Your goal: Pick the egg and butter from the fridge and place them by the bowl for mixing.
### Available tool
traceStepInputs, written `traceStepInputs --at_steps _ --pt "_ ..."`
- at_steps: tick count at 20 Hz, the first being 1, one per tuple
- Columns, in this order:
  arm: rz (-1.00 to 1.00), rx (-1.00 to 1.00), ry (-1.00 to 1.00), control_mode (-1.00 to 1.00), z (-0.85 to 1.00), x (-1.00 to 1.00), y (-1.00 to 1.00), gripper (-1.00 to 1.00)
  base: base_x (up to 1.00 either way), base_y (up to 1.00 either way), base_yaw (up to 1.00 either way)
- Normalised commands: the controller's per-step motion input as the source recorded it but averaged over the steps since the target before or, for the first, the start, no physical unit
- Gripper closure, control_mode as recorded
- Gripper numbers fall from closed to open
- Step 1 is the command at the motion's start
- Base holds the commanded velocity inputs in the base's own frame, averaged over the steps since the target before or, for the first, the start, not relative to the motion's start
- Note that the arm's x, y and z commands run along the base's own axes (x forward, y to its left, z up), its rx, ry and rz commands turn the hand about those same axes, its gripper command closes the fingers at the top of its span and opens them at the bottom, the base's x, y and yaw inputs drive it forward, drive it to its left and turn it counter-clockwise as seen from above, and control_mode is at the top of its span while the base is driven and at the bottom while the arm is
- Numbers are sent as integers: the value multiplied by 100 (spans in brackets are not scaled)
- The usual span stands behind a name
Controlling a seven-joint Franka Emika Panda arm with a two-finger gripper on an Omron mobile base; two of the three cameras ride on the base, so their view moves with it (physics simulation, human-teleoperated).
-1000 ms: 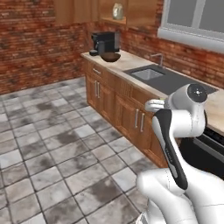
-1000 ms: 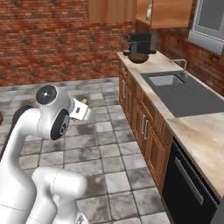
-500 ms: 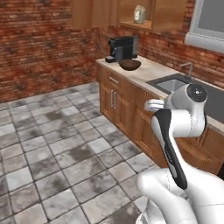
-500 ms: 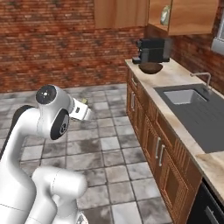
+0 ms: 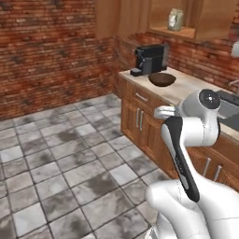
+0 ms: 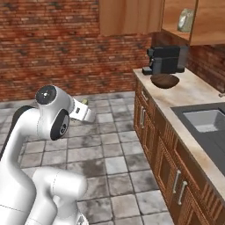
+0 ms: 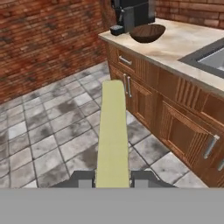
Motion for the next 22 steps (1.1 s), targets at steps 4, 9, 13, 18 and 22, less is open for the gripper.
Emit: traceStepInputs --at_steps 4,9,13,18,22 --pt "0 0 0 100 0 0 0 100 94 31 1" --pt "0 0 0 100 0 0 0 100 94 26 0" --pt "0 0 0 100 0 0 0 100 91 22 0" --pt "0 0 0 100 0 0 0 100 70 26 -23" --pt "0 0 0 100 0 0 0 100 48 34 -56"
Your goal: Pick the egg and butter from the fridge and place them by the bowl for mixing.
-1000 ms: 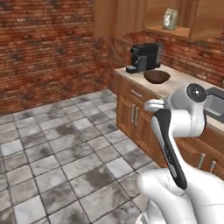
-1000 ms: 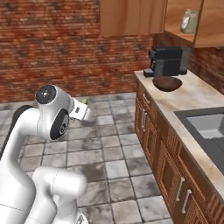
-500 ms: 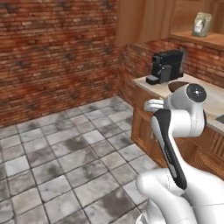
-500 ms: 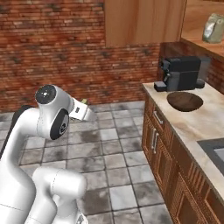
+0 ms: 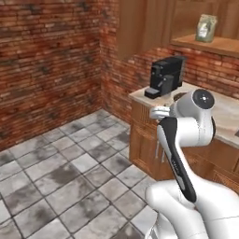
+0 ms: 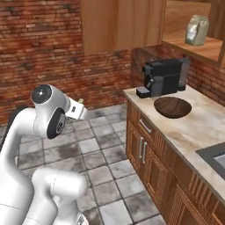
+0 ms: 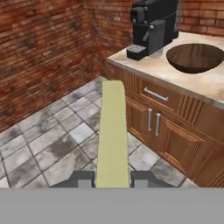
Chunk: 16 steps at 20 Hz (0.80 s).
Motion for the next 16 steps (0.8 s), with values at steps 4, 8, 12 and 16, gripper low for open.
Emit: traceStepInputs --at_steps 4,8,12,16 --pt "0 0 0 100 0 0 0 100 45 34 -62" --pt "0 0 0 100 0 0 0 100 49 33 -61" --pt "0 0 0 100 0 0 0 100 52 33 -59" --pt "0 0 0 100 0 0 0 100 52 33 -59"
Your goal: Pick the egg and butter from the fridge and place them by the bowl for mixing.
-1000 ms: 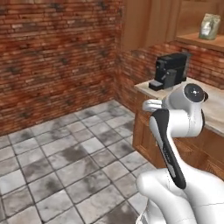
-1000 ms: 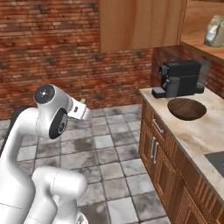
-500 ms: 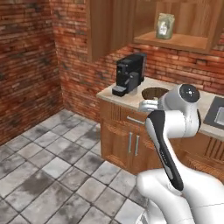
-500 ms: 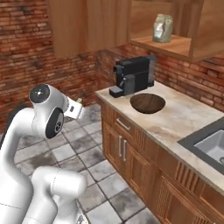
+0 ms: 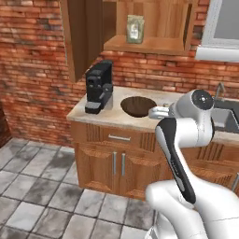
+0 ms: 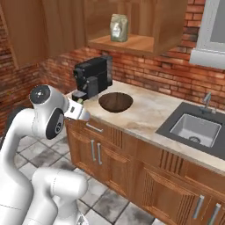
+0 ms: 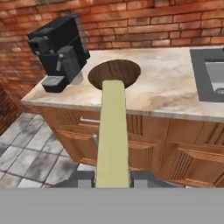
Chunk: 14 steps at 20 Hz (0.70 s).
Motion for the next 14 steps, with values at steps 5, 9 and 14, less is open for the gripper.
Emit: traceStepInputs --at_steps 5,9,14 --pt "0 0 0 100 0 0 0 100 59 35 -53" --pt "0 0 0 100 0 0 0 100 75 32 -34" --pt "0 0 0 100 0 0 0 100 88 13 -3"
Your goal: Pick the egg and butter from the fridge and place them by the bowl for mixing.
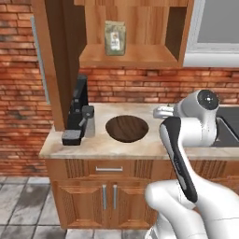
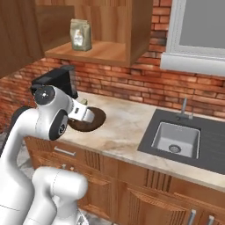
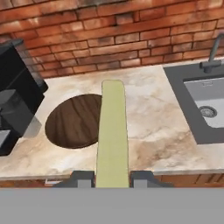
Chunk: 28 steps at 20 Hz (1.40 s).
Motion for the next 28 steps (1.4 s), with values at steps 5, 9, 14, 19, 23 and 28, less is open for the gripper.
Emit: traceStepInputs --at_steps 5,9,14,19,23,28 --pt "0 0 0 100 0 0 0 100 54 8 0" --pt "0 0 0 100 0 0 0 100 32 9 -4" --pt "0 0 0 100 0 0 0 100 49 19 -2" --pt "0 0 0 100 0 0 0 100 28 8 0" --pt "0 0 0 100 0 0 0 100 2 0 0" --pt "0 0 0 100 0 0 0 100 0 0 0"
